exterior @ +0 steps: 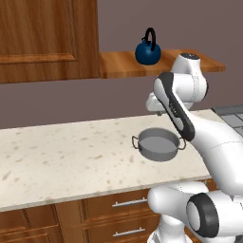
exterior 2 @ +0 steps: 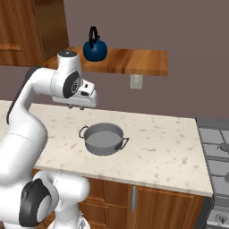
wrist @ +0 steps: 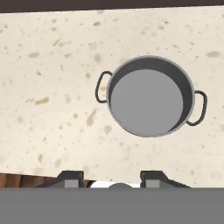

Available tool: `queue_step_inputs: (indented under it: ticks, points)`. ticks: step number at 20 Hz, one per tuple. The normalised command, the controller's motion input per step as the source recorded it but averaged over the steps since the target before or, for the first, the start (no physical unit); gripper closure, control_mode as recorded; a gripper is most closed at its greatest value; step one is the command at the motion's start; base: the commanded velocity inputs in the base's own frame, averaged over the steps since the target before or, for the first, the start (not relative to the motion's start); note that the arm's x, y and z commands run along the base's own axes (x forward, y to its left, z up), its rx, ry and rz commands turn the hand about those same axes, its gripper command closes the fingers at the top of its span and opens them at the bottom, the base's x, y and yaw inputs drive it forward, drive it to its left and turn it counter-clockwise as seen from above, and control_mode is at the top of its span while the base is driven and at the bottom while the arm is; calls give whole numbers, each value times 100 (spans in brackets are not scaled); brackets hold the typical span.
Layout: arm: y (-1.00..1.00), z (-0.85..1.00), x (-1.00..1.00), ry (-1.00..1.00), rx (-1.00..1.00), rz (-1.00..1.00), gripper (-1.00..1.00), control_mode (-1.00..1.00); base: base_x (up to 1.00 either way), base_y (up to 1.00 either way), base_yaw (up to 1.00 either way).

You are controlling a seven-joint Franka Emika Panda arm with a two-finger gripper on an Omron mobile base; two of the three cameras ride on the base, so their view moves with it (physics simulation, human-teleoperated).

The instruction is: Pick the kettle from the cabinet and place it on a stove burner. Then pick the pot from the counter and place it on another stove burner. Finally, turn both burners on.

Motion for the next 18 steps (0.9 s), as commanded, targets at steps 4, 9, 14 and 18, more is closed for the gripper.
queue_step_inputs:
  ticks: [4, 9, 14, 18]
  points:
    - [0, 0, -6, -2, 0, 0, -100, -100, 0, 0, 0]
    - [0, 0, -37, -18, -5, 0, -100, -100, 0, 0, 0]
    - [0, 12, -40, -26, -12, 0, -100, -100, 0, 0, 0]
    - [0, 29, -24, -29, -15, -1, -100, -100, 0, 0, 0]
